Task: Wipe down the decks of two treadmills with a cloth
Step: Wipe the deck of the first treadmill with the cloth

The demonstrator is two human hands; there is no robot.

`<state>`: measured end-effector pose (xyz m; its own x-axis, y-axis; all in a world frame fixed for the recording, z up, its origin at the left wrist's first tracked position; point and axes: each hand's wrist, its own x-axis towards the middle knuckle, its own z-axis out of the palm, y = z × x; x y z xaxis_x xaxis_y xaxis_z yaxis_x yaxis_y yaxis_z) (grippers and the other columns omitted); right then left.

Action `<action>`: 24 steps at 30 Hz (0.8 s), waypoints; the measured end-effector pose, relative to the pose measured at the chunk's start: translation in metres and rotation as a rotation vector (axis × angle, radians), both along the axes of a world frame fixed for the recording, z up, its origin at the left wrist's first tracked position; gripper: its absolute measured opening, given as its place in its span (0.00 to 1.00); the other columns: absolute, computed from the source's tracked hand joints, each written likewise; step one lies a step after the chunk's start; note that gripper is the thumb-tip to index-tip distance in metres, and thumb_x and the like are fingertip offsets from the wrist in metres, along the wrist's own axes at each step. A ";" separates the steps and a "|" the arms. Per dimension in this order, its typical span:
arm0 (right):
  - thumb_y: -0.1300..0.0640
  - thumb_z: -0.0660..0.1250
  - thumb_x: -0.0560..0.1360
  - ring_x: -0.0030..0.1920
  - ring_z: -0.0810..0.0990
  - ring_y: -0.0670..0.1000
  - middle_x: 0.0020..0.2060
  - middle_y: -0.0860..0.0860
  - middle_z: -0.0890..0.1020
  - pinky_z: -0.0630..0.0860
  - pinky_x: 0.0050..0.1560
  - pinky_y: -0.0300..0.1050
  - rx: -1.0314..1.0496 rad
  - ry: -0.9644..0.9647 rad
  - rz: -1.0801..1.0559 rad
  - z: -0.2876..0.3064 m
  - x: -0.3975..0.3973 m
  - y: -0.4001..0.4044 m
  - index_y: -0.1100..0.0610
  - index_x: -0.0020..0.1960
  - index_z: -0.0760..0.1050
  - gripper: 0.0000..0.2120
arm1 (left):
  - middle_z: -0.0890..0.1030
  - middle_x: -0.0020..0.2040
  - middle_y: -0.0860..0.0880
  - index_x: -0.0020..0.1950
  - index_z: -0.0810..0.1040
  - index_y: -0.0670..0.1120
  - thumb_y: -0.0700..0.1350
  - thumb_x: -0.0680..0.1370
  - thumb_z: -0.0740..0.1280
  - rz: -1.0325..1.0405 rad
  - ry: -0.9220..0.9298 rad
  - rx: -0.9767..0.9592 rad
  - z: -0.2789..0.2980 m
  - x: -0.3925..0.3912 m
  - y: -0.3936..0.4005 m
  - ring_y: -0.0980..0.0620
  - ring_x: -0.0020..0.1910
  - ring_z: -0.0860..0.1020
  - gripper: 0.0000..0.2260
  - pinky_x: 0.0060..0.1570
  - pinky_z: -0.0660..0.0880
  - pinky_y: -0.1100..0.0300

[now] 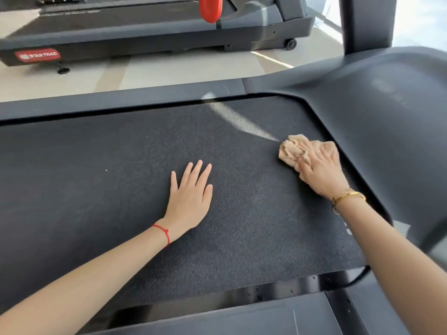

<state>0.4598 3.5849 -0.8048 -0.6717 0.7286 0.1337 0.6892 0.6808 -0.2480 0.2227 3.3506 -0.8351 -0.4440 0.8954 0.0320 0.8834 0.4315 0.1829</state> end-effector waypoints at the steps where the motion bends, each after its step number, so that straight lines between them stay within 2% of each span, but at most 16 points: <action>1: 0.53 0.48 0.83 0.74 0.60 0.52 0.75 0.47 0.64 0.48 0.75 0.52 -0.007 -0.001 0.032 0.001 0.003 -0.009 0.49 0.77 0.57 0.23 | 0.46 0.82 0.52 0.81 0.46 0.53 0.53 0.84 0.46 -0.004 0.002 0.001 0.000 0.001 -0.004 0.51 0.80 0.42 0.25 0.77 0.41 0.40; 3: 0.53 0.50 0.83 0.74 0.60 0.50 0.75 0.45 0.62 0.49 0.76 0.53 -0.030 0.005 0.086 0.002 0.010 -0.028 0.47 0.78 0.55 0.23 | 0.46 0.82 0.52 0.81 0.46 0.53 0.53 0.84 0.46 -0.007 0.008 0.008 -0.001 0.004 -0.009 0.51 0.80 0.42 0.25 0.77 0.41 0.40; 7: 0.56 0.55 0.83 0.76 0.56 0.48 0.77 0.45 0.60 0.48 0.76 0.46 -0.056 0.026 0.145 0.002 0.016 -0.056 0.51 0.78 0.56 0.24 | 0.47 0.82 0.52 0.81 0.46 0.52 0.52 0.85 0.46 0.001 0.013 0.024 0.000 0.008 -0.009 0.51 0.80 0.43 0.25 0.77 0.41 0.41; 10: 0.51 0.54 0.83 0.78 0.53 0.48 0.77 0.44 0.58 0.46 0.77 0.48 -0.035 -0.035 0.121 0.001 0.017 -0.059 0.50 0.79 0.55 0.25 | 0.46 0.82 0.52 0.81 0.46 0.52 0.53 0.84 0.46 0.000 0.013 0.019 0.000 0.008 -0.009 0.51 0.80 0.42 0.25 0.77 0.41 0.41; 14: 0.44 0.51 0.82 0.77 0.54 0.52 0.77 0.44 0.59 0.49 0.76 0.52 0.050 -0.143 0.073 -0.005 0.011 -0.053 0.46 0.79 0.52 0.26 | 0.48 0.82 0.52 0.81 0.47 0.52 0.53 0.84 0.45 0.007 0.027 0.030 -0.002 0.009 -0.009 0.51 0.80 0.43 0.25 0.77 0.43 0.40; 19: 0.42 0.50 0.82 0.78 0.54 0.55 0.77 0.43 0.59 0.48 0.76 0.54 0.062 -0.164 0.016 -0.011 -0.008 -0.029 0.44 0.79 0.51 0.27 | 0.50 0.82 0.51 0.81 0.49 0.52 0.53 0.83 0.45 0.018 0.059 0.027 -0.006 0.010 -0.007 0.49 0.80 0.46 0.26 0.77 0.45 0.39; 21: 0.43 0.51 0.82 0.77 0.55 0.55 0.77 0.45 0.60 0.48 0.76 0.55 0.053 -0.158 0.034 -0.012 -0.015 -0.021 0.46 0.79 0.53 0.26 | 0.50 0.81 0.51 0.81 0.50 0.52 0.54 0.83 0.44 0.021 0.064 0.027 -0.008 0.009 -0.006 0.49 0.80 0.47 0.26 0.77 0.45 0.39; 24: 0.48 0.56 0.83 0.73 0.64 0.56 0.73 0.49 0.69 0.53 0.74 0.53 0.098 -0.063 0.093 -0.010 -0.021 -0.019 0.53 0.75 0.64 0.22 | 0.51 0.81 0.50 0.81 0.50 0.52 0.54 0.82 0.43 0.020 0.067 0.029 -0.008 0.008 -0.007 0.49 0.80 0.47 0.26 0.76 0.45 0.38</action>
